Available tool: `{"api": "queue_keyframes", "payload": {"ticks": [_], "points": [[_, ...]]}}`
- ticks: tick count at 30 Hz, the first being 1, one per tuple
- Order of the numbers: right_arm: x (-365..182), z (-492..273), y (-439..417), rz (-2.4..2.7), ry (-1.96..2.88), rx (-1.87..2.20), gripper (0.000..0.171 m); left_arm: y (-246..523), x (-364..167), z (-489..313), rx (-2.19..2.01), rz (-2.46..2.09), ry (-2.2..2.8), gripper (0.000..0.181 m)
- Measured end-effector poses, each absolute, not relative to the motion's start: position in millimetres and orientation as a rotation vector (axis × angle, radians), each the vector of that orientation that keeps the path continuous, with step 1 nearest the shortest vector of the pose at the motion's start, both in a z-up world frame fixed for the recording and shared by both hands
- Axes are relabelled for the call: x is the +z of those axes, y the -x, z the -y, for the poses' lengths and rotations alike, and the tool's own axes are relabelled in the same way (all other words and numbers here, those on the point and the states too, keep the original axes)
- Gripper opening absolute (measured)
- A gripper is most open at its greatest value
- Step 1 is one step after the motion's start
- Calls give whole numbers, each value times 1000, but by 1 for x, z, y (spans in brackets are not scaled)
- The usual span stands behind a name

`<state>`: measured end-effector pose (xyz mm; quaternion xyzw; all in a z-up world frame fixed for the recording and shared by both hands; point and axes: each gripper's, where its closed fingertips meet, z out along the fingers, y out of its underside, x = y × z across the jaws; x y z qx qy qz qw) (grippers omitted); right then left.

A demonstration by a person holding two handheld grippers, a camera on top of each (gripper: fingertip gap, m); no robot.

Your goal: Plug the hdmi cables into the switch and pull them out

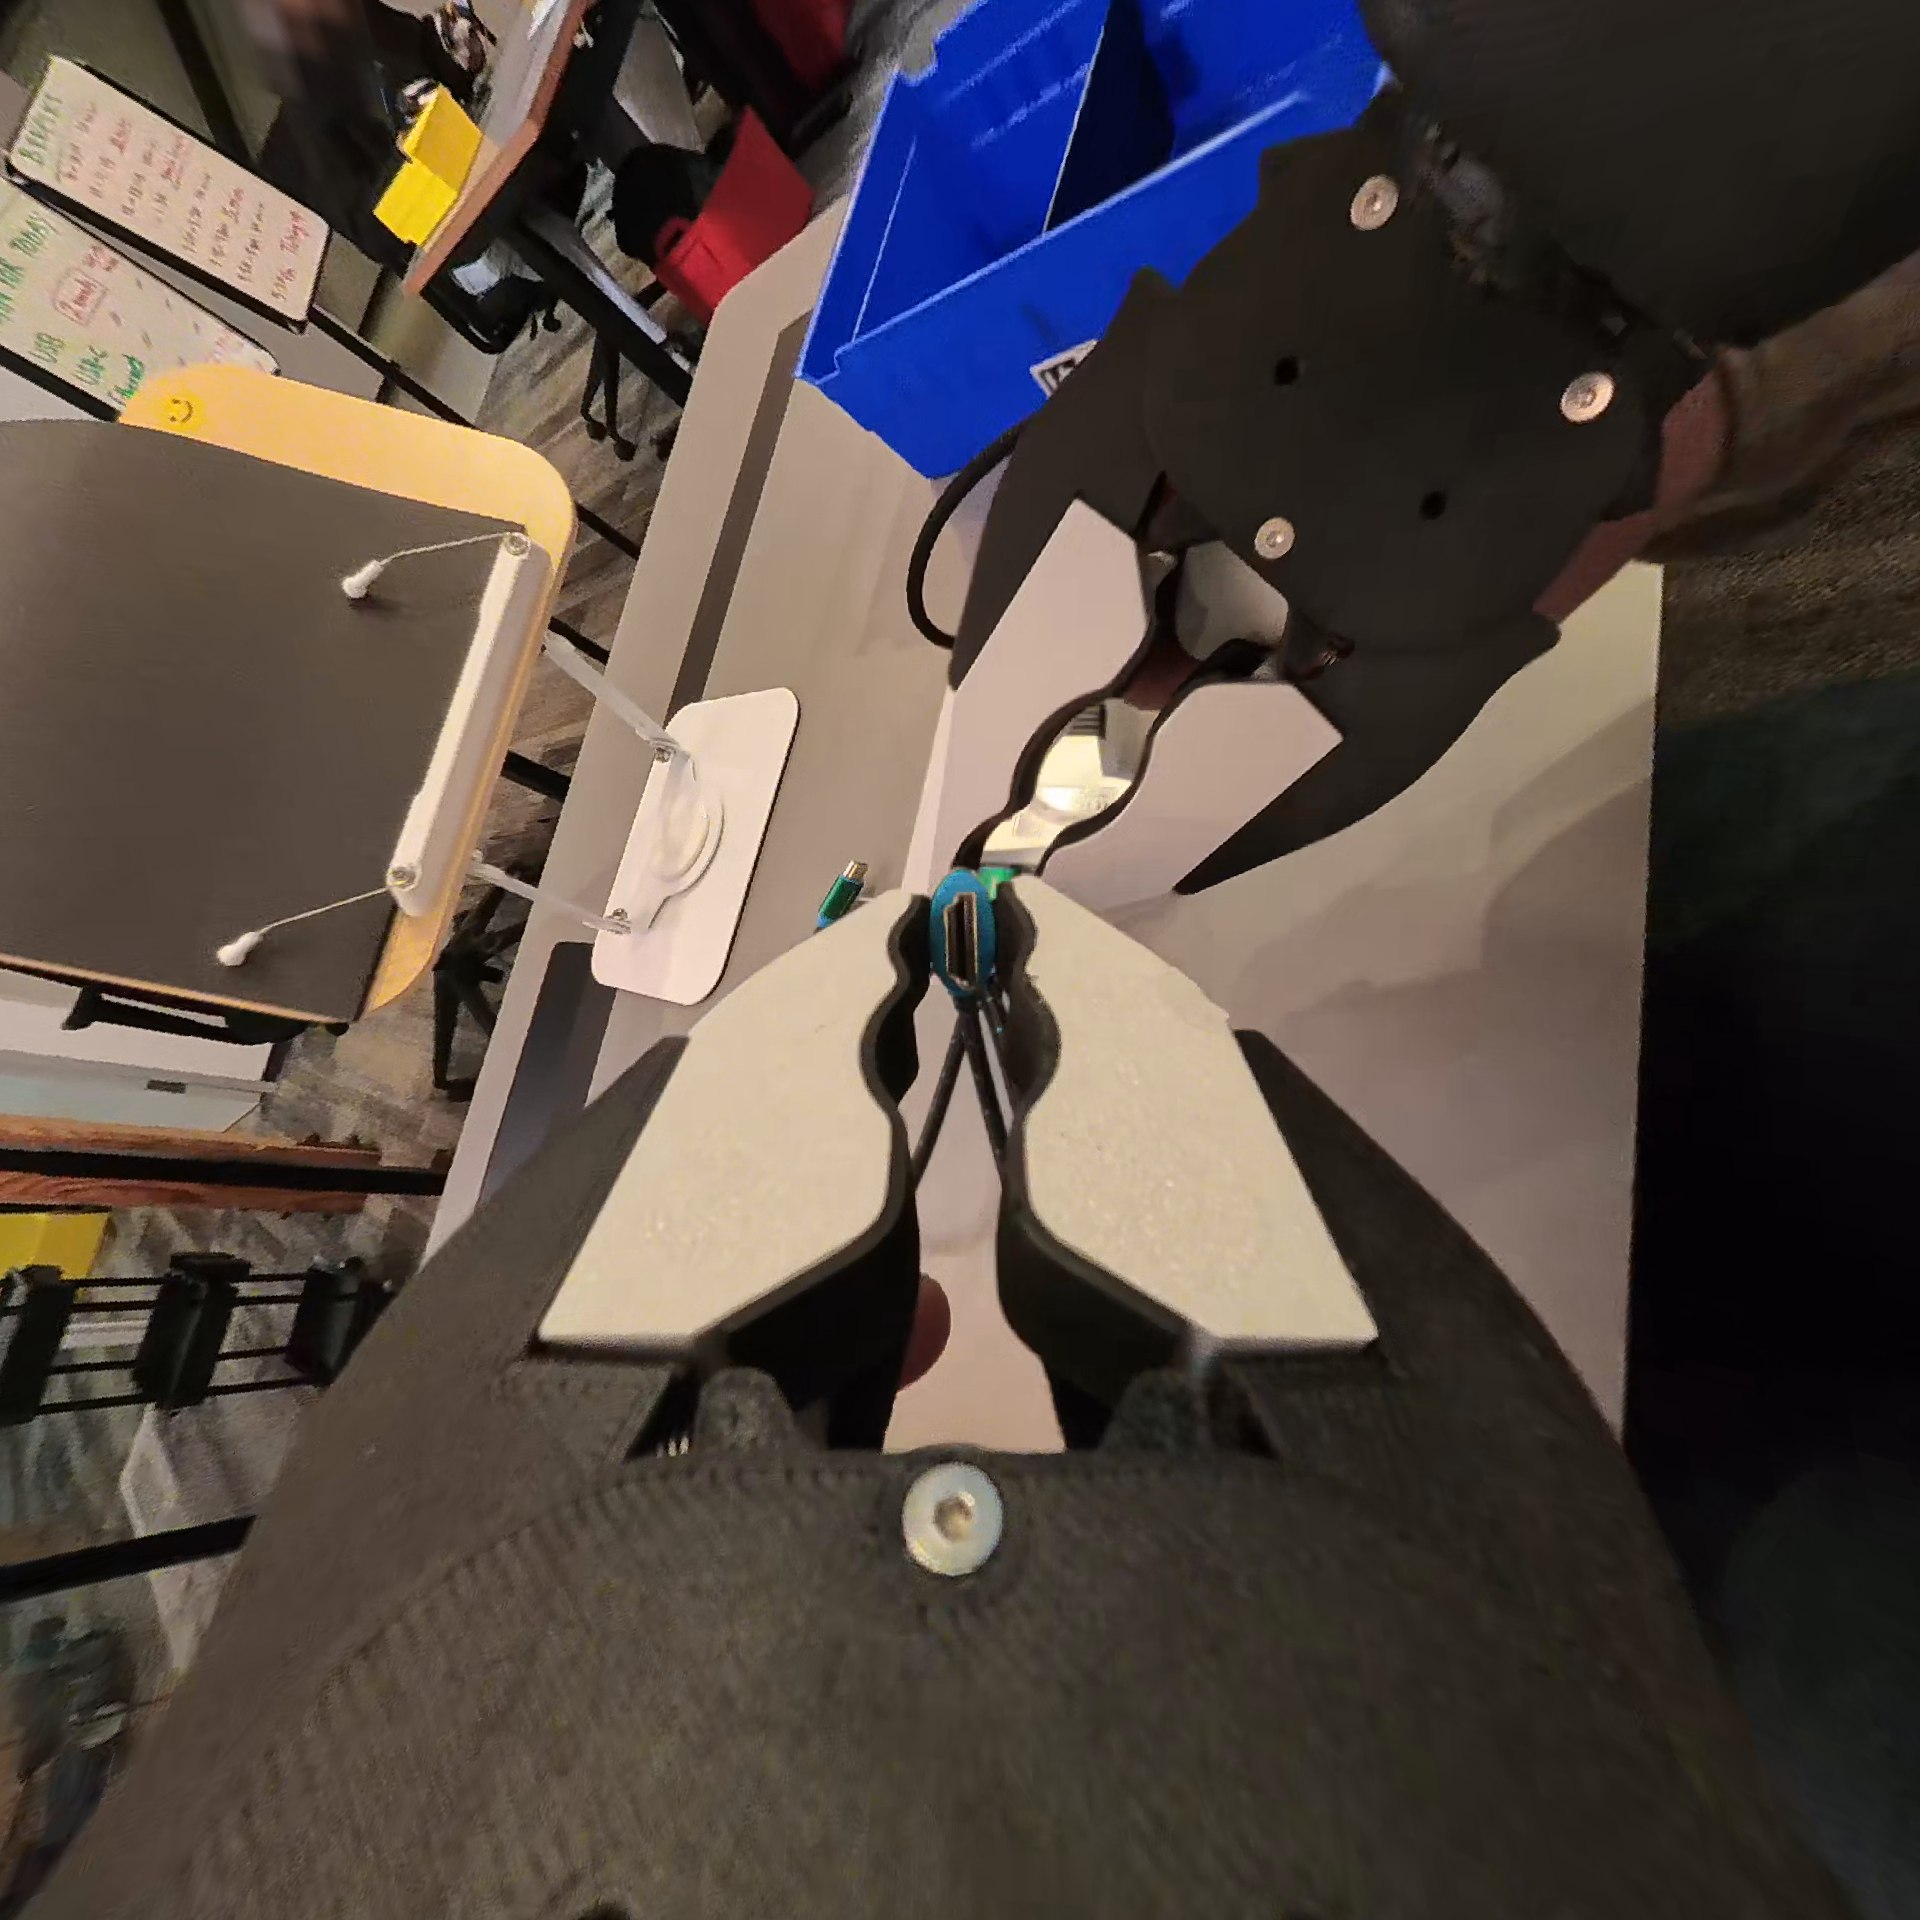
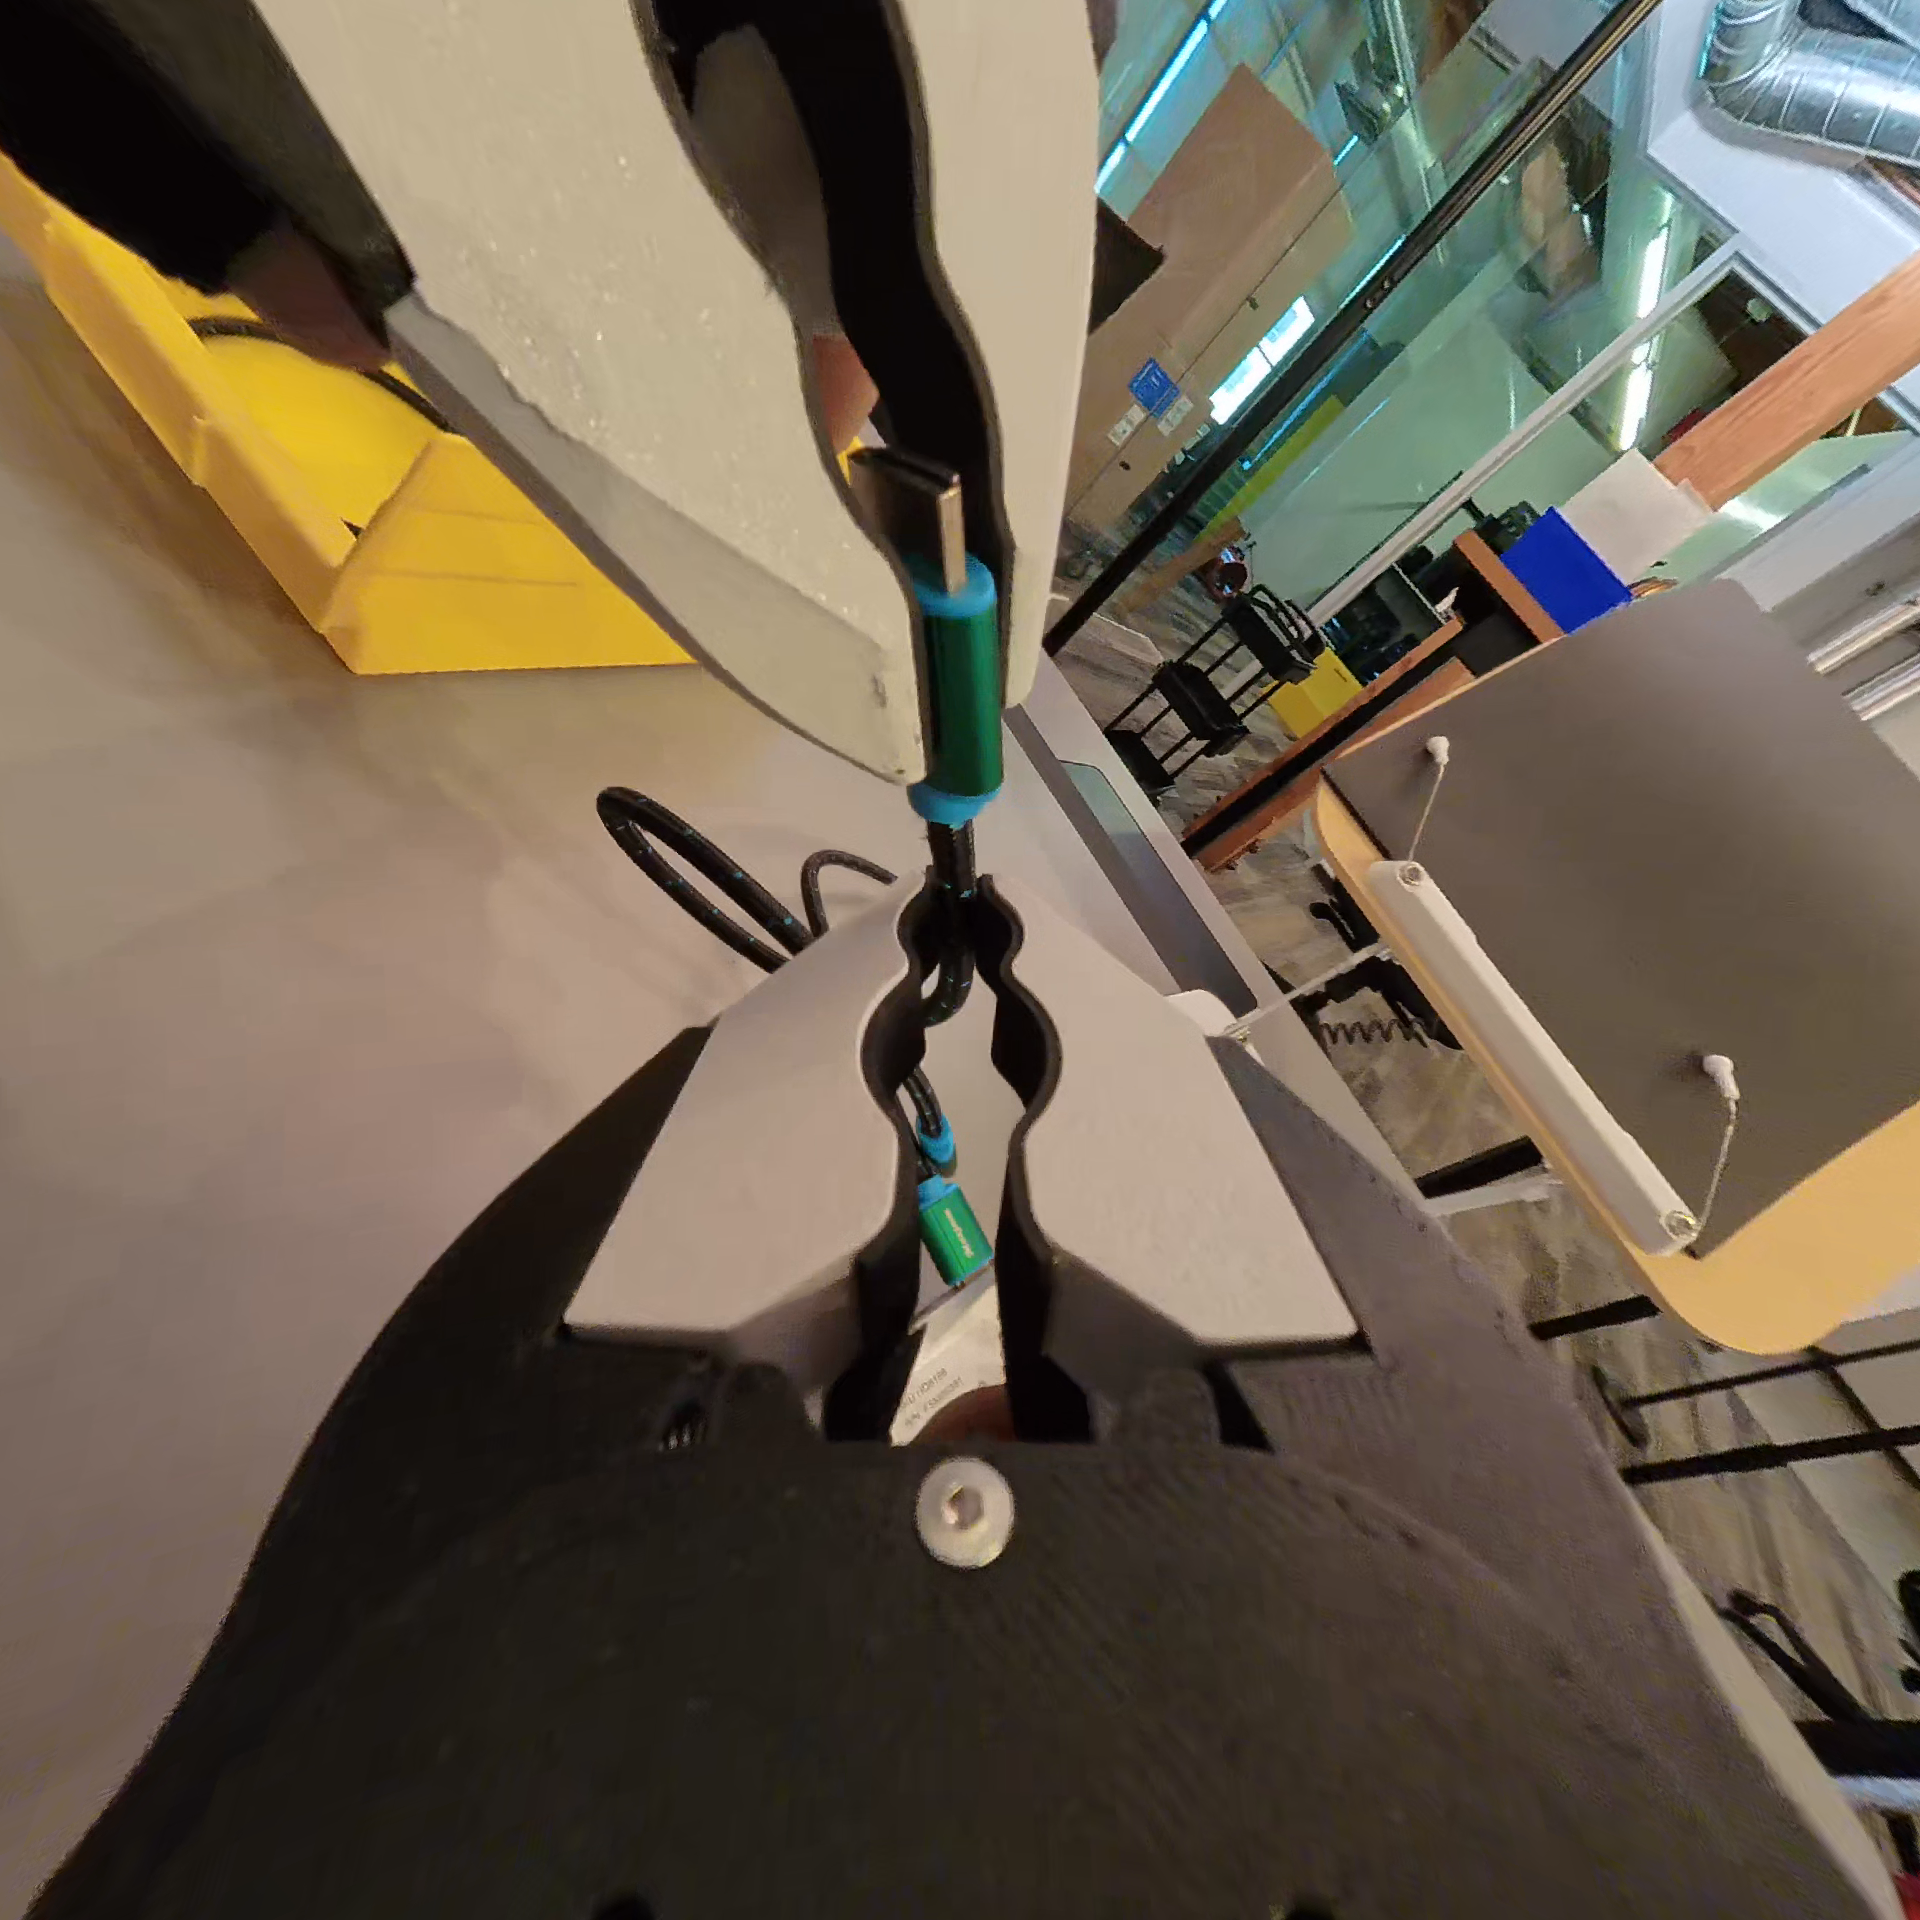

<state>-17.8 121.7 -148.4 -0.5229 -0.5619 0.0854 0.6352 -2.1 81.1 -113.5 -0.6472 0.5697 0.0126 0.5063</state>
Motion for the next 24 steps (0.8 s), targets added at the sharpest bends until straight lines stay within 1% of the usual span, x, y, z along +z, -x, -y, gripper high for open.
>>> {"api": "queue_keyframes", "payload": {"ticks": [7,13,18,24], "points": [[-141,-114,19,1221,1240,445,2,2,-101,-79,-29,-1333,1520,13],[-126,-120,8,1081,1293,695,2,16,-94,-89,-12,-1275,1526,22],[-118,-124,2,964,1331,892,2,11,-109,-92,17,-1303,1539,32],[-120,-116,9,1018,1296,870,2,16,-133,-102,147,-1368,1591,37]]}}
